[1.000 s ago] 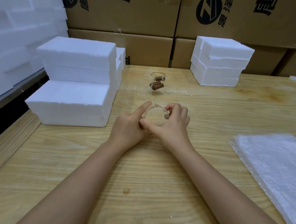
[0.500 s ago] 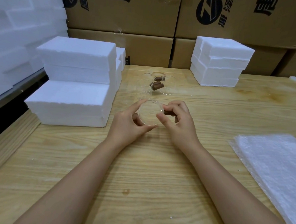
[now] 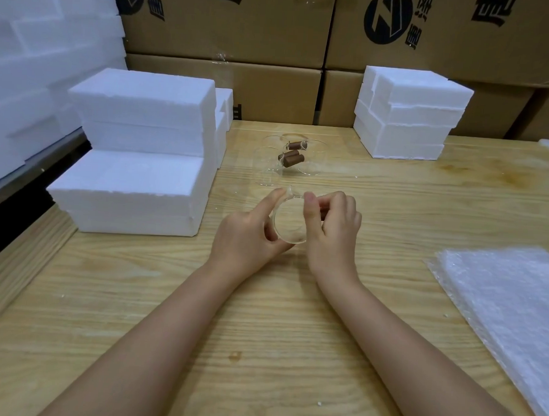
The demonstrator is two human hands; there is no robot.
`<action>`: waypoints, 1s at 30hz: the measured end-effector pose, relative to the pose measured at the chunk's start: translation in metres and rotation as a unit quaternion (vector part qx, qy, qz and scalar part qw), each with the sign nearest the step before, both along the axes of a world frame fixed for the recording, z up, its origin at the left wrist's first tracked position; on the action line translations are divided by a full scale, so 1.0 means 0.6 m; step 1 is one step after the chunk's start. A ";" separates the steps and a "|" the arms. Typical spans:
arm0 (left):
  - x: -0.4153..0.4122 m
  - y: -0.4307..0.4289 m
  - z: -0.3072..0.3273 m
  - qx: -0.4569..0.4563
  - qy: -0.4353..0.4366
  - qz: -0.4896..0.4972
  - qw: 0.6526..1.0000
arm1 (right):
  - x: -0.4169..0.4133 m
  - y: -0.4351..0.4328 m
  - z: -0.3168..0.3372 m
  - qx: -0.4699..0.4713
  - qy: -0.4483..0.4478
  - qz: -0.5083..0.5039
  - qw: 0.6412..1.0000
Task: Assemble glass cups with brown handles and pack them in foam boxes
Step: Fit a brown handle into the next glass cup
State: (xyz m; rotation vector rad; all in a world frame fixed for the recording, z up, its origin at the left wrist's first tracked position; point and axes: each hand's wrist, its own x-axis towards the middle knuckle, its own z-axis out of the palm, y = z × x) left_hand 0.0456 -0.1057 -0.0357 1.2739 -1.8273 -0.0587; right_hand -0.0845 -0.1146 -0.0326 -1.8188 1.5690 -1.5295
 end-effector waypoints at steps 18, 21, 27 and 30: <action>0.009 -0.009 -0.006 0.096 0.127 -0.014 0.987 | -0.018 -0.007 -0.010 -0.094 0.088 0.042 0.991; 0.010 -0.010 -0.009 0.091 0.124 -0.011 0.988 | -0.025 -0.014 -0.010 -0.056 -0.046 0.054 0.996; 0.011 -0.011 -0.015 0.059 0.089 -0.016 0.994 | -0.037 -0.032 -0.017 0.109 -0.202 0.036 0.973; 0.012 -0.013 -0.018 0.069 0.086 -0.020 0.994 | -0.032 -0.035 -0.015 0.119 -0.272 0.050 0.954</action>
